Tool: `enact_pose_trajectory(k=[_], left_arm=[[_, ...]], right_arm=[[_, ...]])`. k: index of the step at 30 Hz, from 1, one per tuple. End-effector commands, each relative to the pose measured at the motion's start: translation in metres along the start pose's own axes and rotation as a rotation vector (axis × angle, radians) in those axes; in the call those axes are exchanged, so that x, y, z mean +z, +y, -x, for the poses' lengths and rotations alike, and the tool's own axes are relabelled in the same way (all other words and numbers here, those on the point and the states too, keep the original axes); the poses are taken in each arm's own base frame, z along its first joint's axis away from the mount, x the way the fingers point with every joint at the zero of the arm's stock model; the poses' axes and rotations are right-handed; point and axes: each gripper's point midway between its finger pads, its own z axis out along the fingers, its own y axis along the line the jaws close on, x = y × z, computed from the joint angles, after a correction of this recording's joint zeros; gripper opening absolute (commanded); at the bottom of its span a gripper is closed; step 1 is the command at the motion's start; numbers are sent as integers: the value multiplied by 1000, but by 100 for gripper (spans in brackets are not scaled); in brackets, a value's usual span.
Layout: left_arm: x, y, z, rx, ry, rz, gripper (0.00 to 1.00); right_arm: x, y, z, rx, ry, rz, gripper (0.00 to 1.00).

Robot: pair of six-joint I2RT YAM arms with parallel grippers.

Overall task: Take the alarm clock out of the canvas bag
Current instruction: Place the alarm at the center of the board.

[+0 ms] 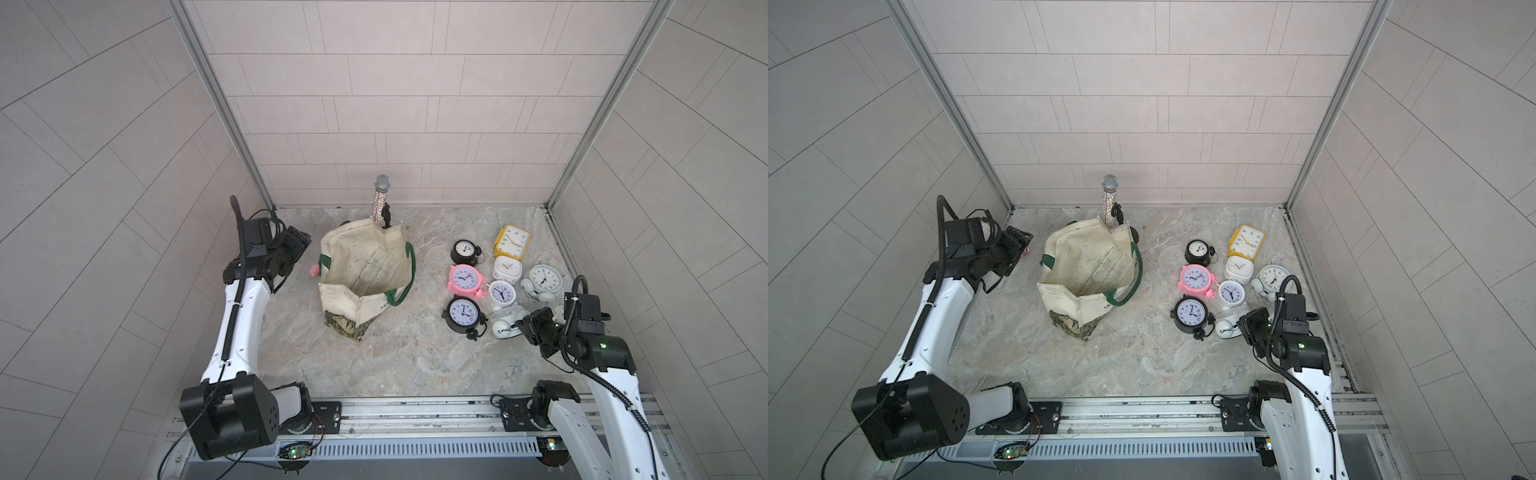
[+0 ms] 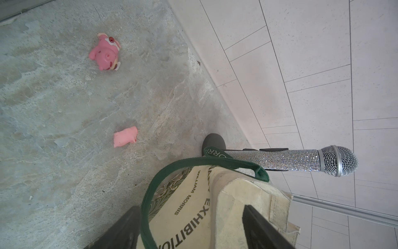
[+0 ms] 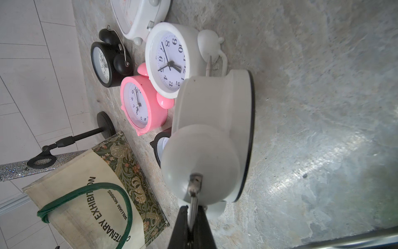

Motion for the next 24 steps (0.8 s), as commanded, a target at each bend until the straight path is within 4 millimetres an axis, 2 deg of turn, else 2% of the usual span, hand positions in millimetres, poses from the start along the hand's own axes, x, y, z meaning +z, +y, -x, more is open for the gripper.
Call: enact_pose_trajectory(k=[1, 2, 13, 24], left_arm=[[-5, 2, 0, 7, -15, 3, 80], [-5, 2, 1, 7, -15, 4, 80], [-5, 1, 1, 5, -17, -3, 80], [-2, 1, 0, -3, -7, -5, 80]], right_arm=[[-1, 11, 4, -9, -25, 67, 0], [-2, 11, 5, -10, -34, 67, 0], [32, -54, 6, 34, -68, -93, 0], [57, -68, 26, 53, -146, -100, 0]])
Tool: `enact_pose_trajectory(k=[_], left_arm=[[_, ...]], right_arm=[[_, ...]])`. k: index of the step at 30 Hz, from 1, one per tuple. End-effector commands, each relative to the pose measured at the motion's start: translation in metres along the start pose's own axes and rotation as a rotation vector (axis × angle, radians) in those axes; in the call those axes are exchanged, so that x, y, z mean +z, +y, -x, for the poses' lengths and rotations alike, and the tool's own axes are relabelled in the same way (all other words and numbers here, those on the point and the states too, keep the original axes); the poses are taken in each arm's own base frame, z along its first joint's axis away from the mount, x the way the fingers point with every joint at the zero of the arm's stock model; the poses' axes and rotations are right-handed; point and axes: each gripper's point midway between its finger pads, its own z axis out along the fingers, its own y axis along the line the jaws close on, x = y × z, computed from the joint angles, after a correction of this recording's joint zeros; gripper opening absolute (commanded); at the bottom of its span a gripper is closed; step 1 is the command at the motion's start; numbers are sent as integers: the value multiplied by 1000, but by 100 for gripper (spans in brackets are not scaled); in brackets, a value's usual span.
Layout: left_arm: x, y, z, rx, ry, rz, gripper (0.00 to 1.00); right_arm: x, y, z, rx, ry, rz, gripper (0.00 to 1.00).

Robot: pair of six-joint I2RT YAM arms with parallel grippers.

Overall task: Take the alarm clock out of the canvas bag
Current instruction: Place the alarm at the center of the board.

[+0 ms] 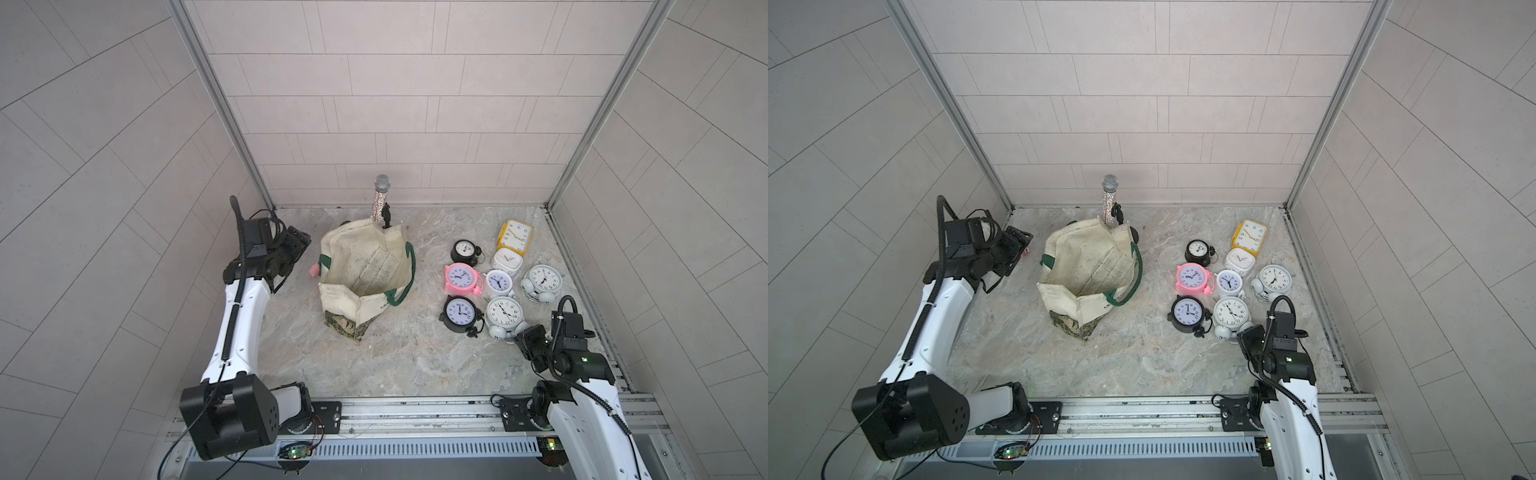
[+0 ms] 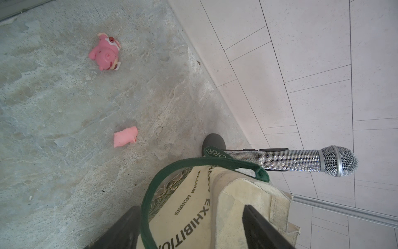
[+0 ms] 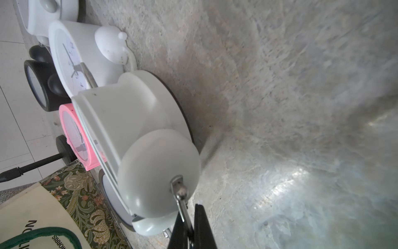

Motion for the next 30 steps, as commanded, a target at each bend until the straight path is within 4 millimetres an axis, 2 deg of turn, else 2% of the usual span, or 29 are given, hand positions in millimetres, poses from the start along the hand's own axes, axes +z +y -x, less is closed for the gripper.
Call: enact_pose_trajectory(k=[1, 7, 11, 17, 20, 26, 28, 30], left_arm=[[-2, 2, 0, -1, -6, -4, 80], [-3, 2, 0, 1, -10, -3, 80], [-3, 4, 2, 7, -19, 11, 80], [-13, 5, 11, 37, -77, 40, 80], [-18, 5, 15, 50, -105, 50, 80], [-30, 8, 30, 147, -188, 100, 80], [-36, 7, 38, 204, -244, 112, 81], [-46, 9, 49, 263, -312, 143, 81]], right_arm=[[7, 3, 15, 25, -65, 6, 0], [14, 1, 19, 29, -66, -12, 0], [16, -1, 23, 38, -72, -24, 13], [20, -1, 27, 41, -64, -34, 39], [21, 8, 33, 4, -75, 4, 49], [4, 25, 58, -115, -147, 9, 70], [-5, 30, 71, -165, -208, -22, 77], [-16, 39, 90, -222, -294, -48, 78]])
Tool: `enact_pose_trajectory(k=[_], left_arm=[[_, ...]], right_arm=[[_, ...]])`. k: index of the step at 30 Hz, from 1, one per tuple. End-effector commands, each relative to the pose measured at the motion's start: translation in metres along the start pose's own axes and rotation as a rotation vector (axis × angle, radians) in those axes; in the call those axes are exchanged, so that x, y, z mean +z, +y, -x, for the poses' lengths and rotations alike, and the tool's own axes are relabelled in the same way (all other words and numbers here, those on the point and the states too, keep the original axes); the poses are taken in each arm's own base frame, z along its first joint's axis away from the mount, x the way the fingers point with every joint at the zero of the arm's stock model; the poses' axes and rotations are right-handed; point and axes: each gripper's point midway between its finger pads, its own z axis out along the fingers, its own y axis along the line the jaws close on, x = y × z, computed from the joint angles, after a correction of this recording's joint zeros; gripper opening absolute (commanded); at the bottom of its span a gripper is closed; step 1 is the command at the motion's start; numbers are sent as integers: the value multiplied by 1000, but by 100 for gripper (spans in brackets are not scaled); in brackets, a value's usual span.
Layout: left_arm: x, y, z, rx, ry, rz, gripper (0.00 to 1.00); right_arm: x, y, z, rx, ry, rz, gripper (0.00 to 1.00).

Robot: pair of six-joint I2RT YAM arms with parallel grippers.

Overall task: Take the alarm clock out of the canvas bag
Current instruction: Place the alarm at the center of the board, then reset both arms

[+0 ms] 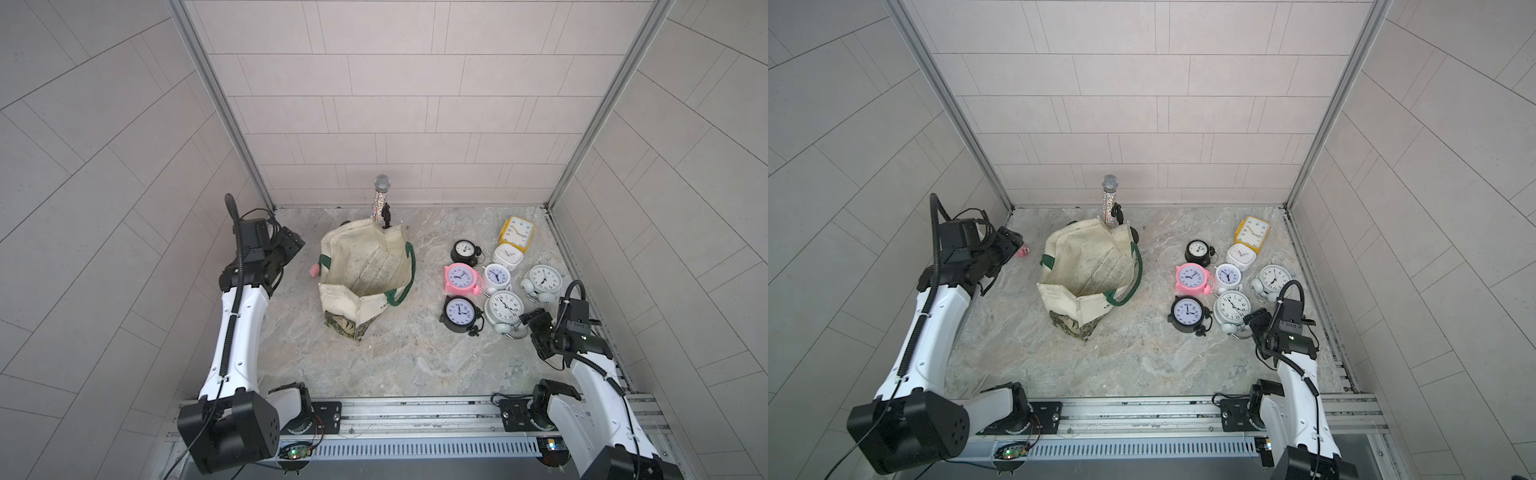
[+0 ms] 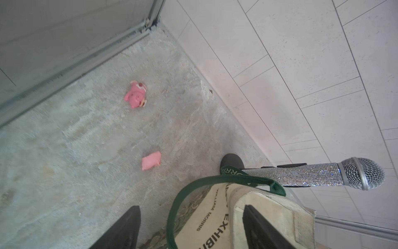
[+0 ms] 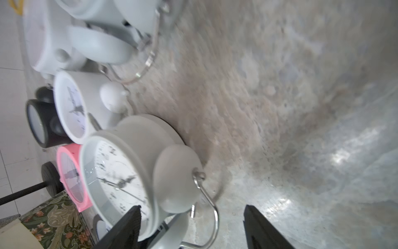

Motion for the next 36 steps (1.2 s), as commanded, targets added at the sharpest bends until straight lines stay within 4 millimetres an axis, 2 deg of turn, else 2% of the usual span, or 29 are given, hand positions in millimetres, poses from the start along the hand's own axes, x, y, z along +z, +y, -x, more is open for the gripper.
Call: enact_pose_trajectory(k=[1, 3, 7, 10, 11, 12, 18, 19, 20, 23, 25, 28, 33, 34, 36], left_arm=[[-19, 4, 29, 130, -159, 47, 81], [-24, 1, 37, 174, -220, 33, 81], [-26, 4, 50, 247, -330, 46, 81], [-25, 17, 55, 217, -397, 92, 79], [-23, 19, 56, 204, -415, 89, 78], [-21, 22, 56, 201, -432, 95, 78], [1, 57, 53, 247, -497, 222, 78], [4, 61, 52, 269, -509, 234, 79], [8, 66, 49, 284, -524, 245, 79], [13, 92, 38, 259, -574, 299, 76], [20, 96, 26, 275, -571, 269, 75], [34, 90, 9, 328, -530, 217, 74], [64, 59, -28, 513, -458, 107, 79], [69, 61, -34, 515, -450, 99, 79], [77, 67, -43, 508, -446, 87, 80]], right_arm=[[-15, 13, 41, -128, -173, -32, 79], [-19, 19, 56, -143, -228, -47, 80], [-38, 48, 86, -179, -356, 8, 79], [-44, 87, 102, -242, -421, 138, 77], [-53, 114, 109, -291, -443, 218, 77], [-57, 131, 112, -322, -452, 265, 77], [-57, 186, 129, -532, -557, 232, 79], [-54, 191, 131, -552, -575, 229, 81], [-49, 197, 132, -598, -601, 223, 92], [-35, 203, 133, -703, -654, 148, 98], [-20, 203, 133, -740, -644, 117, 99], [-2, 197, 126, -808, -649, 70, 99], [28, 189, 96, -984, -650, 104, 100], [33, 189, 93, -1001, -640, 108, 99], [46, 174, 87, -1021, -615, 80, 99]])
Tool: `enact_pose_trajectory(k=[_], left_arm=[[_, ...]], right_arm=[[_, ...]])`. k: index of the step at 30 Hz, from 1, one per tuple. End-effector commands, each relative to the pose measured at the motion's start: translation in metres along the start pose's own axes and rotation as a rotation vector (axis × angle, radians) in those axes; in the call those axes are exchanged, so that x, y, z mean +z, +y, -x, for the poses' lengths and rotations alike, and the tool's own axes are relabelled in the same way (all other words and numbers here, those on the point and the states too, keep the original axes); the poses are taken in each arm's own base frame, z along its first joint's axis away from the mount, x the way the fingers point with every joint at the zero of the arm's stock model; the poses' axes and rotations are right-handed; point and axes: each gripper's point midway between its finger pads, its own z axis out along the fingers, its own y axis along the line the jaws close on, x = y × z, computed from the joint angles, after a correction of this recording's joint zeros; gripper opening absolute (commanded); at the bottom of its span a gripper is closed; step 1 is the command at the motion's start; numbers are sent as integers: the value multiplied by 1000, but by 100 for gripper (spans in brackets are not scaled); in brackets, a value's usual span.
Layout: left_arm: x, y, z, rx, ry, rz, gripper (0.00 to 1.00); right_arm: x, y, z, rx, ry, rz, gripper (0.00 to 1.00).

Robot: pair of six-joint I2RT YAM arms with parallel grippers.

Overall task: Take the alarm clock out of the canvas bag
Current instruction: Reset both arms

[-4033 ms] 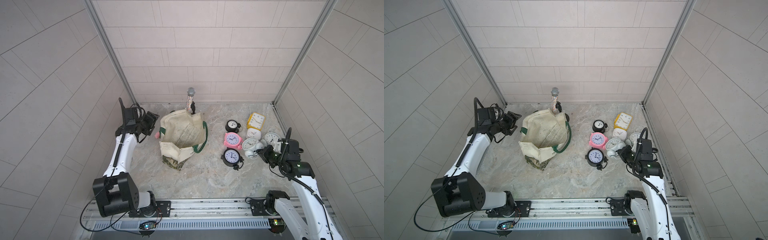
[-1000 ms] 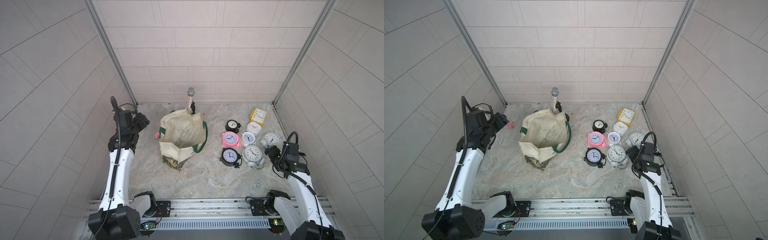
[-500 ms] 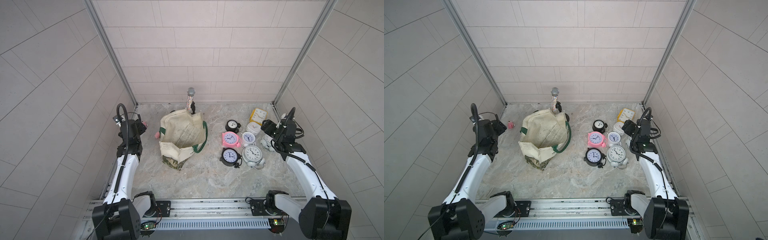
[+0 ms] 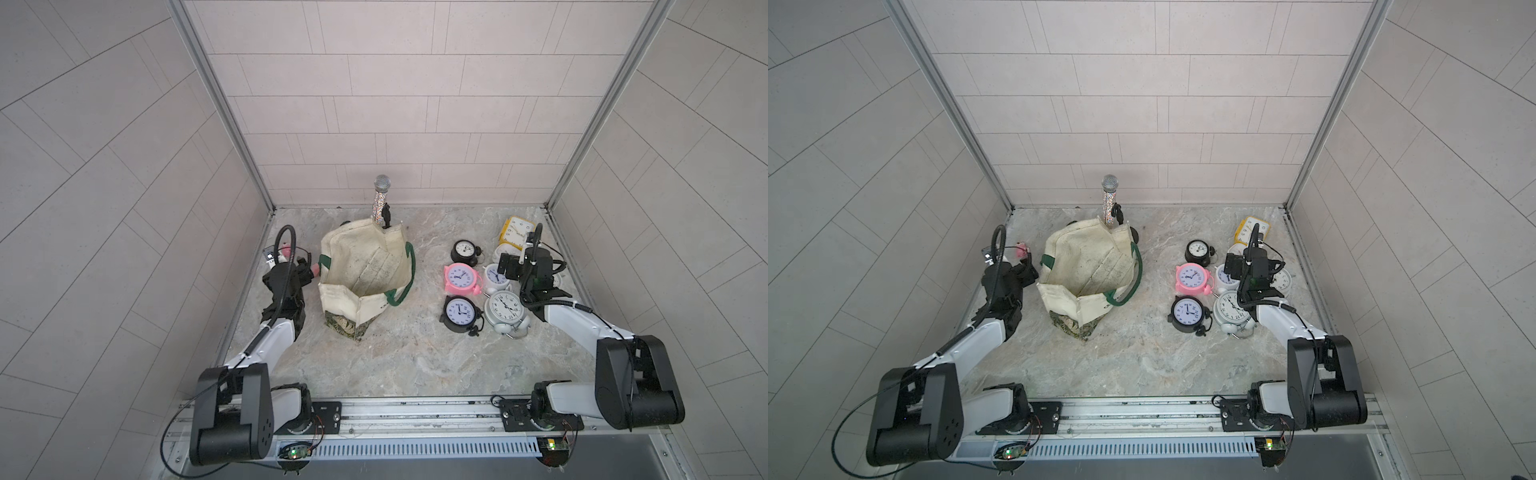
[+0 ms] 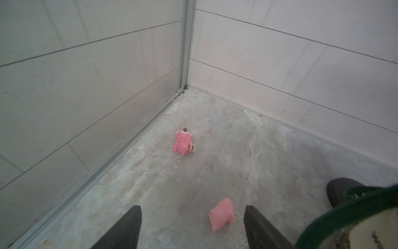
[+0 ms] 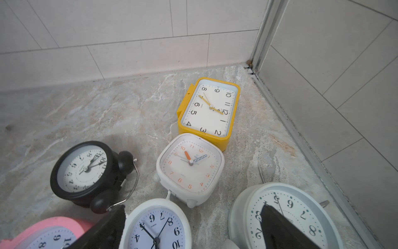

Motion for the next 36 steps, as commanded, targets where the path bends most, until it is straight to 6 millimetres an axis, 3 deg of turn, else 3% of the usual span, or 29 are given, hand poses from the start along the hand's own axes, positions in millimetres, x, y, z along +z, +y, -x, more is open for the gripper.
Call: enact_pose_trajectory(k=[1, 11, 17, 23, 25, 28, 31, 36], left_arm=[[4, -6, -4, 32, -62, -44, 80], [6, -24, -10, 122, -37, -120, 81], [4, -25, -32, 163, -53, -120, 83], [18, -26, -58, 151, -59, -136, 86], [20, -26, -58, 154, -65, -132, 92], [27, -25, -66, 185, 47, -100, 93], [28, -28, -66, 194, 20, -108, 100], [26, -31, -64, 190, -8, -130, 100]], right_arm=[[2, 2, 6, -80, -80, 7, 100], [9, 12, -21, -161, -120, 54, 100], [16, 17, -34, -164, -112, 80, 100], [18, 16, -40, -163, -137, 81, 100], [19, 13, -41, -151, -138, 61, 100], [20, 13, -41, -150, -135, 59, 100], [20, 12, -41, -150, -135, 59, 100], [19, 12, -41, -150, -139, 56, 100]])
